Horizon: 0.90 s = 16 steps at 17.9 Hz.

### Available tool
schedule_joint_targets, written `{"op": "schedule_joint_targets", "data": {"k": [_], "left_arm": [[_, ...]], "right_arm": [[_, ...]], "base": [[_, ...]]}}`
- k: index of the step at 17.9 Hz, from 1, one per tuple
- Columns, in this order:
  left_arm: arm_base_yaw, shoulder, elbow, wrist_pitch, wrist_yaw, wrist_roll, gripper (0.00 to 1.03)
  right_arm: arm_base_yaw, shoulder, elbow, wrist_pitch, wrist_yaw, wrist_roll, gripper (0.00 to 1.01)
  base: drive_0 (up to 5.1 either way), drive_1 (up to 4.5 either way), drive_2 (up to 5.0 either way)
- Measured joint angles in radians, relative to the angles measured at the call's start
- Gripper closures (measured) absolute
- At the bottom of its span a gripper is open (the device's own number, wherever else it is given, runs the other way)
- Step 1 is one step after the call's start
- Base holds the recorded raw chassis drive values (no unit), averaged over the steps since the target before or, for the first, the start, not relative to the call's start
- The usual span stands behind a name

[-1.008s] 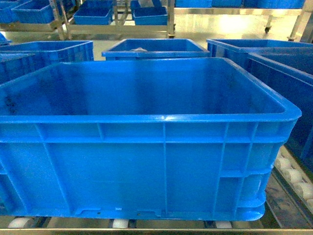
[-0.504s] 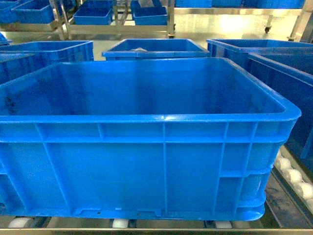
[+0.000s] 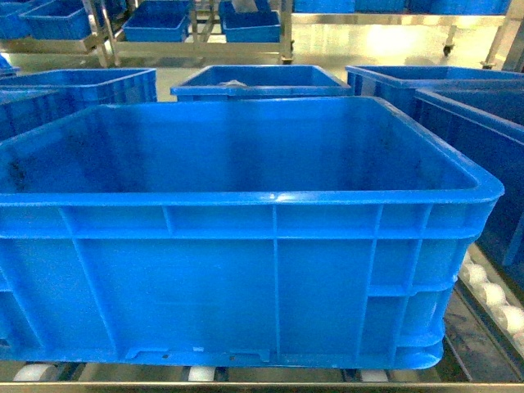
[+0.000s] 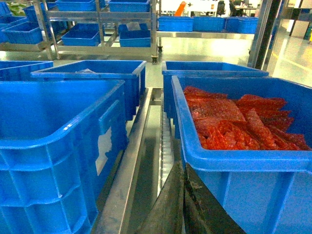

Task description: Place box next to blue box on left shelf

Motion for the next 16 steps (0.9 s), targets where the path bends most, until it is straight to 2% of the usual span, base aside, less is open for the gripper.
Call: {"op": "schedule_joint_targets", "data": {"k": [6,8,14,15,16], "left_arm": [[0.000,-0.124,0.000,-0.125,0.000,0.000,1.01],[0.000,-0.242,0.001,-0.301,0.000,0.000,1.01],[0.000,-0.283,0.000,-0.302,0.000,0.003,1.01],[0.000,-0.283,0.000,-0.301,0.000,0.003,1.01],[0.000,-0.283,0.000,-0.301,-0.001,0.003,0.93]], "right_arm": [[0.000,-0.124,0.000,-0.127,0.000,0.000,0.99],[0.000,-0.243,0.000,-0.299,-0.002,0.000,0.99],[0.000,-0.288,0.000,-0.301,0.001,0.000,0.99],[0.000,-0.288,0.000,-0.301,0.000,-0.001,0.96],[0.000,-0.288,0.000,-0.301,0.000,-0.001,0.87]], "base": [[0.0,0.00,0.0],[0.0,0.00,0.0],[0.0,0.00,0.0],[0.0,0.00,0.0],[0.0,0.00,0.0]]}}
